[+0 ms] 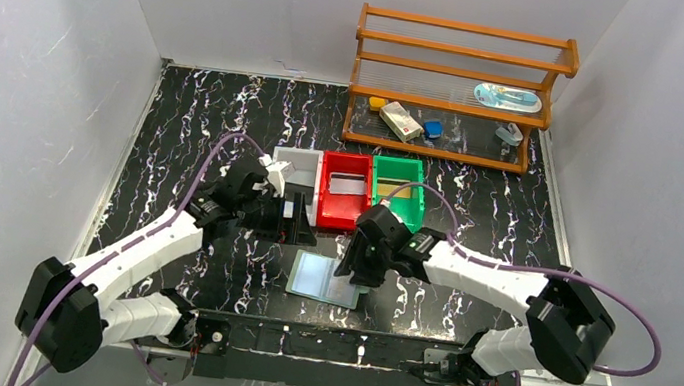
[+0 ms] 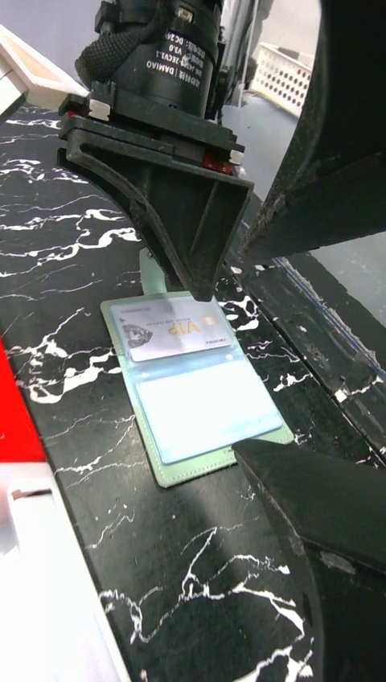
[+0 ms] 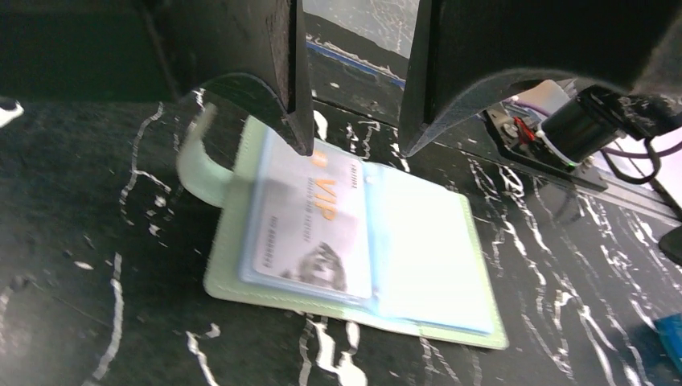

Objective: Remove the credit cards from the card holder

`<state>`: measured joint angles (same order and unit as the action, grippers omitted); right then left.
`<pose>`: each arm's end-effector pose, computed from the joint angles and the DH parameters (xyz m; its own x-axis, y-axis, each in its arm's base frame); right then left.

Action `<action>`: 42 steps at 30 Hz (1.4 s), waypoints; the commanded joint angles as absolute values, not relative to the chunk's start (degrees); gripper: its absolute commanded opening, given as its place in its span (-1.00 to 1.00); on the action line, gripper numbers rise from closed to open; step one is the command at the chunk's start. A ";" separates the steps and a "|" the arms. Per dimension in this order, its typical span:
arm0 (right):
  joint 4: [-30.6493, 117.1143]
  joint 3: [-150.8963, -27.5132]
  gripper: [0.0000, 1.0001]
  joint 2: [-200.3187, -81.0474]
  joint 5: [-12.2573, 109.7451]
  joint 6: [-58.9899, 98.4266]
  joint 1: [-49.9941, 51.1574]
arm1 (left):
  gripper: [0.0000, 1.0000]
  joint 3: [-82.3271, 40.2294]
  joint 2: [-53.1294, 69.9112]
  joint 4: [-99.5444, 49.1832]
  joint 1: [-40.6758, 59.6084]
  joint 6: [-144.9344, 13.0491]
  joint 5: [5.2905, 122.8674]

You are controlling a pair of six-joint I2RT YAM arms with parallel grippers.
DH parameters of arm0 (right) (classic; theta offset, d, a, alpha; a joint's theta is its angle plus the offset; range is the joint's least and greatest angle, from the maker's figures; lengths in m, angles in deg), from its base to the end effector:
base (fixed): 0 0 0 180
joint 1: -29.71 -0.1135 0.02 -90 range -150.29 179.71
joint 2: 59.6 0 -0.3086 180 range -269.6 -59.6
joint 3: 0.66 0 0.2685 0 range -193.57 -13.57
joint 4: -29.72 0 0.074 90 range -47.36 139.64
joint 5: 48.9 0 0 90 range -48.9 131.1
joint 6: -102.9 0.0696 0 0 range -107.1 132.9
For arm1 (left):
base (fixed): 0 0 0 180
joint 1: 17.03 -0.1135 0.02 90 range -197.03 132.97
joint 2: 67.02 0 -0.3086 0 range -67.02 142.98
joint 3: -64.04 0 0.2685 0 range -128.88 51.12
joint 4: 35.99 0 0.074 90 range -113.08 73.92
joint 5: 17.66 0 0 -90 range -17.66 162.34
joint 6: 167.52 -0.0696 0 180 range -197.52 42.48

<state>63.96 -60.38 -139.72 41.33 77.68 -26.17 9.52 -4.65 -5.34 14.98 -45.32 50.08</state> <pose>0.1691 0.2500 0.2068 -0.9450 0.2180 -0.2436 0.0605 0.8490 0.5249 0.1990 -0.1555 0.2641 -0.8420 -0.0552 -0.5366 0.3465 0.7069 -0.6166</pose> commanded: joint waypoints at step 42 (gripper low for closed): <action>51.70 -41.31 -0.33 -139.13 39.71 88.25 -26.32 | -0.25 16.84 19.19 -28.58 25.24 -31.10 41.19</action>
